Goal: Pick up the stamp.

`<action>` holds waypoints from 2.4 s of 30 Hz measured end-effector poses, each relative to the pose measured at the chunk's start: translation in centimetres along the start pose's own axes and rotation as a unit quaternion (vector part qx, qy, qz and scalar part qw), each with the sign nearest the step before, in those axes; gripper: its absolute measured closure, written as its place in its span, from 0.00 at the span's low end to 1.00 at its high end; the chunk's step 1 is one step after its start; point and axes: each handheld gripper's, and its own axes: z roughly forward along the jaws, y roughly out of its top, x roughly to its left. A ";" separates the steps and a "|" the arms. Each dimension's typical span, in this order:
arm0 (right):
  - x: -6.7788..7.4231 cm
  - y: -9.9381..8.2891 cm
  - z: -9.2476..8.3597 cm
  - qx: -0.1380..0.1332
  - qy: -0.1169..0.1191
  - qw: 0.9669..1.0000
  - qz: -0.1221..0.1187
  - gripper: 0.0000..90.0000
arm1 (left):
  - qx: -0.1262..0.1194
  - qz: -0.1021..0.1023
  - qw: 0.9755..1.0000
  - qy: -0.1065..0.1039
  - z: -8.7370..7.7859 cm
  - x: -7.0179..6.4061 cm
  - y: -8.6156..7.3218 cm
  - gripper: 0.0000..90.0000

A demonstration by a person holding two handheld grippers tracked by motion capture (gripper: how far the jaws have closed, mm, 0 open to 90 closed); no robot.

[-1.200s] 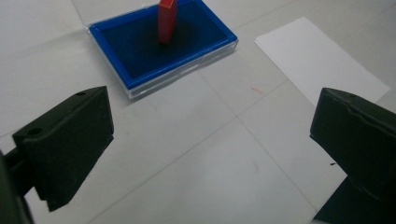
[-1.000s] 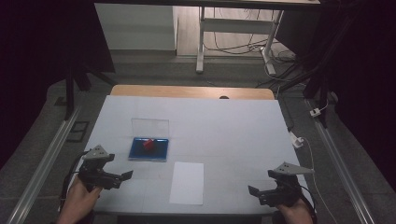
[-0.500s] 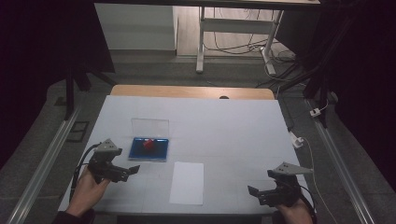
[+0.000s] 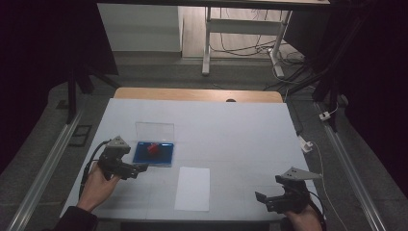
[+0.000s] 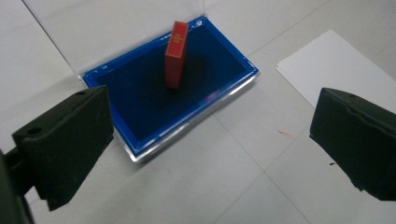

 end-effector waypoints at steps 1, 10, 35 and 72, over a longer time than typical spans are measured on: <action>0.0 0.0 0.0 0.000 0.000 1.000 0.000 0.00 | 0.001 0.001 1.000 0.000 0.1 0.2 0.1 0.00; 0.0 0.0 0.0 0.004 0.001 1.000 -0.005 0.00 | 0.009 0.022 1.000 0.007 1.3 1.2 1.4 0.00; 0.0 0.0 0.2 0.008 0.004 1.000 -0.004 0.00 | 0.043 0.063 0.997 -0.009 5.4 2.0 3.9 0.00; 0.1 0.0 0.2 0.012 0.005 1.000 -0.010 0.00 | 0.079 0.083 0.993 0.010 6.4 2.2 4.3 0.88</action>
